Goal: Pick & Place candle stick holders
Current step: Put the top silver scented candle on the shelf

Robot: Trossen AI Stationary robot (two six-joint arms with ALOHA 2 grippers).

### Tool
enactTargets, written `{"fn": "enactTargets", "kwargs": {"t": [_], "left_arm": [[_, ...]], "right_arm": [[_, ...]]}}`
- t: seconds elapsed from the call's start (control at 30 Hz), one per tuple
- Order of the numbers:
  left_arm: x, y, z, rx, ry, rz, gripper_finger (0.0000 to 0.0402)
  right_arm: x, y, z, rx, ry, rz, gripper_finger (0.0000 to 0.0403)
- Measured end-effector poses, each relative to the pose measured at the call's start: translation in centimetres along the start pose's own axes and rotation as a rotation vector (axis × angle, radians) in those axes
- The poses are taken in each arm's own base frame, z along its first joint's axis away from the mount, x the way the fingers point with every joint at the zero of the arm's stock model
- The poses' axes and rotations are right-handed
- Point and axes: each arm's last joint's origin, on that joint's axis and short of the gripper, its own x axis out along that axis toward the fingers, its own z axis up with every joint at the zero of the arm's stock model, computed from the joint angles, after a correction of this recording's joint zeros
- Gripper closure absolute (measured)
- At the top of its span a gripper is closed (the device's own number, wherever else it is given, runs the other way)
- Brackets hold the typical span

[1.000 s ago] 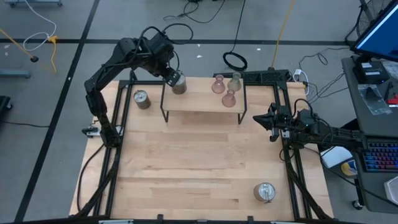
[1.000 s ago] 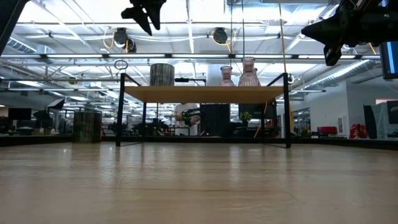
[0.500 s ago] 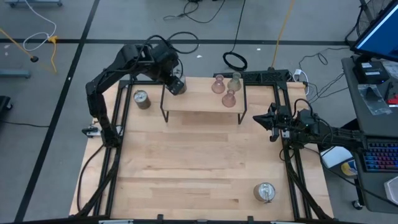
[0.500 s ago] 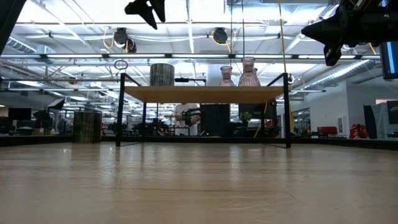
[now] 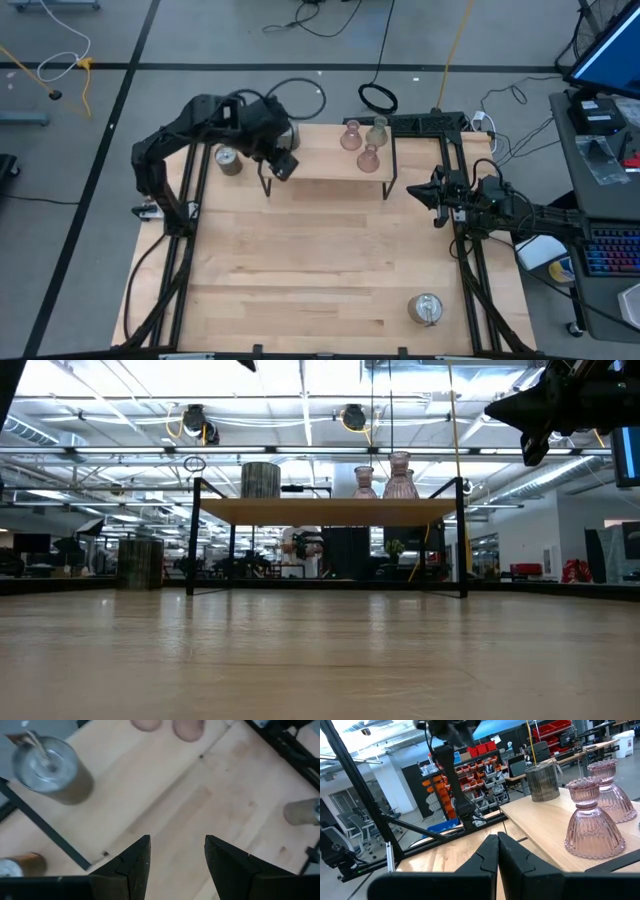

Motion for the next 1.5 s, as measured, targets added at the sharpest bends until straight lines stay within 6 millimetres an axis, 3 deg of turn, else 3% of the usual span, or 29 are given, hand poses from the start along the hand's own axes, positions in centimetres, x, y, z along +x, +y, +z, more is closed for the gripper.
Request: {"fn": "enactTargets", "kwargs": {"t": [0.6,0.87,1.13,1.5], "left_arm": [[-1.3,-6.8,-5.5,-0.129,-0.027,-0.030,0.0213],[0.9,-8.3,-8.0,-0.245,-0.011,0.071,0.0213],[4.4,-8.1,-10.3,-0.289,0.090,0.195,0.0213],[4.6,-4.6,-13.3,-0.453,0.141,0.293,0.0213]], "right_arm": [[0.0,0.0,0.0,0.000,0.001,0.000,0.0403],[0.0,0.0,0.0,0.002,0.001,0.001,0.0403],[0.0,0.1,-0.1,0.011,0.019,0.047,0.0403],[0.0,0.1,-0.1,0.011,0.021,0.049,0.0403]]}}
